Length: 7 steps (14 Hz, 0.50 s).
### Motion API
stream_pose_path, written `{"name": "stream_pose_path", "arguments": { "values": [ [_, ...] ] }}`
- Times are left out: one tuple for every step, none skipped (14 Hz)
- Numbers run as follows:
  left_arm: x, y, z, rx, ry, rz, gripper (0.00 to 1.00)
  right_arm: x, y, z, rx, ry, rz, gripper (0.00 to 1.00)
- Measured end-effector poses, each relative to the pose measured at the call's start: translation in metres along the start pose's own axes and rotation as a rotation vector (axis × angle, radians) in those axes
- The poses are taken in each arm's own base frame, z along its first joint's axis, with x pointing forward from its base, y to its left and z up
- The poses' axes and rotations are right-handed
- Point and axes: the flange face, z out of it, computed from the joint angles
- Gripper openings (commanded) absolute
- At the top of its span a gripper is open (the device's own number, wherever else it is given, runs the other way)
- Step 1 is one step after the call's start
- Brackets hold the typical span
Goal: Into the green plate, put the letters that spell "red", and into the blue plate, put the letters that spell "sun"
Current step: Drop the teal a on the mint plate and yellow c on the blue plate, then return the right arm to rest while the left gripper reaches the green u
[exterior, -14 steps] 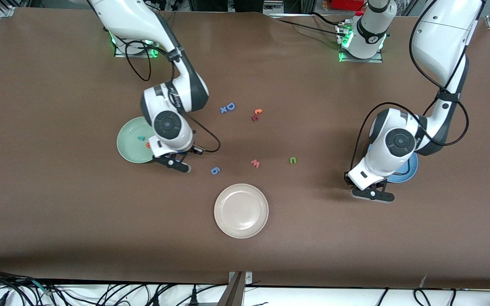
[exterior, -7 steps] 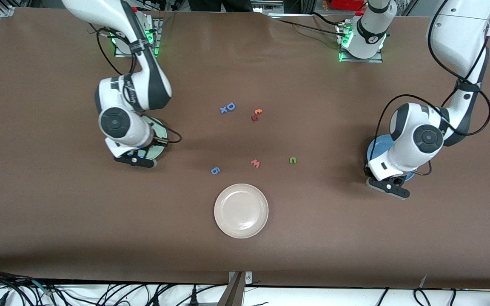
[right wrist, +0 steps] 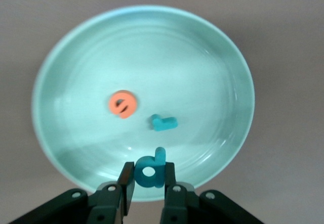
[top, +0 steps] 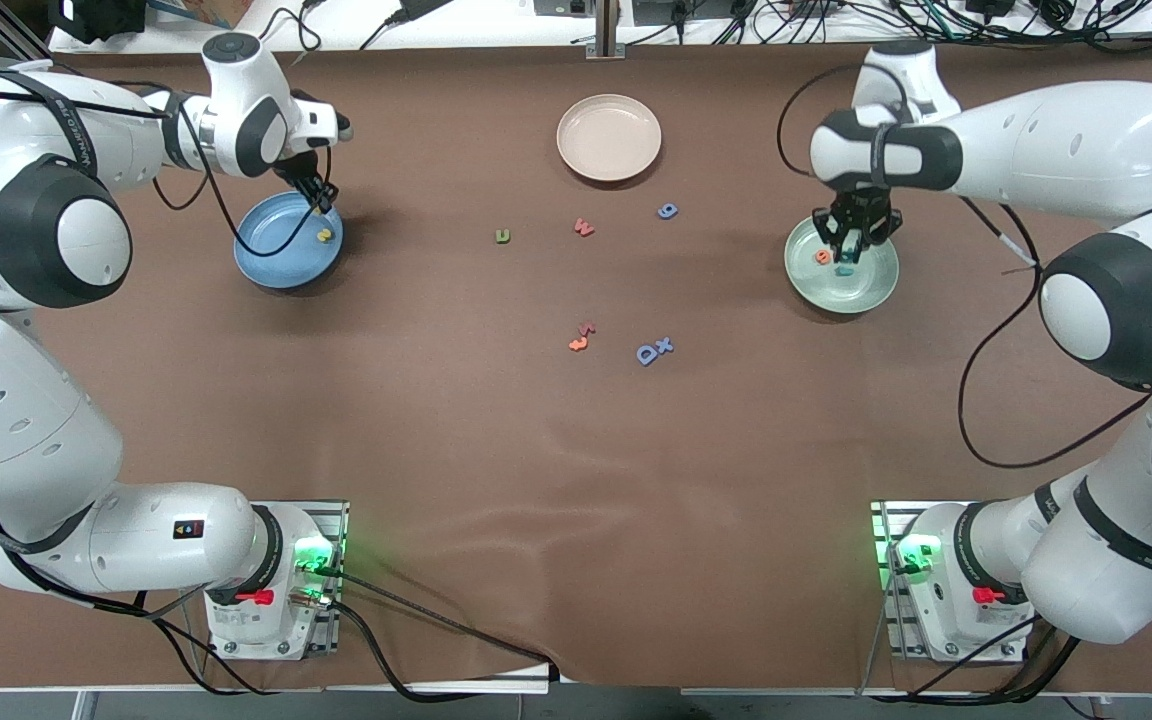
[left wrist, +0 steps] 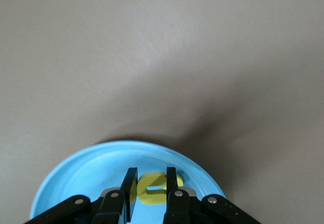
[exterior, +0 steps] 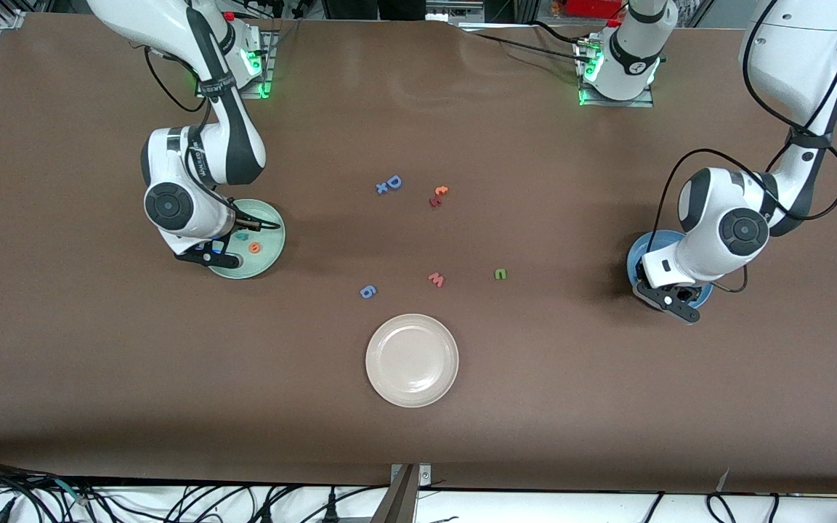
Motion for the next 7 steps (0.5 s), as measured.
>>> {"name": "stream_pose_path", "arguments": {
  "values": [
    [-0.004,0.000,0.004,-0.006,-0.008,0.012,0.51,-0.004,0.004,0.013,-0.002,0.008,0.003,0.15],
    [-0.008,-0.002,0.007,-0.014,-0.011,0.012,0.69,-0.007,0.008,0.023,-0.004,0.009,0.004,0.38],
    [-0.011,-0.005,0.008,-0.024,-0.010,0.011,0.79,-0.010,0.009,0.029,-0.007,0.006,0.004,0.71],
    [-0.014,-0.008,0.009,-0.028,-0.009,0.011,0.90,-0.011,0.010,0.031,-0.009,0.003,0.004,1.00],
    [-0.015,-0.010,0.009,-0.029,-0.009,0.009,0.96,-0.011,0.010,0.031,-0.009,0.003,0.003,1.00],
    [-0.015,-0.010,0.009,-0.029,-0.008,0.009,0.96,-0.011,0.010,0.031,-0.008,0.004,0.003,1.00],
    [-0.015,-0.010,0.008,-0.032,-0.005,0.003,0.96,-0.011,0.009,0.030,-0.007,0.006,0.002,1.00]
  ]
}}
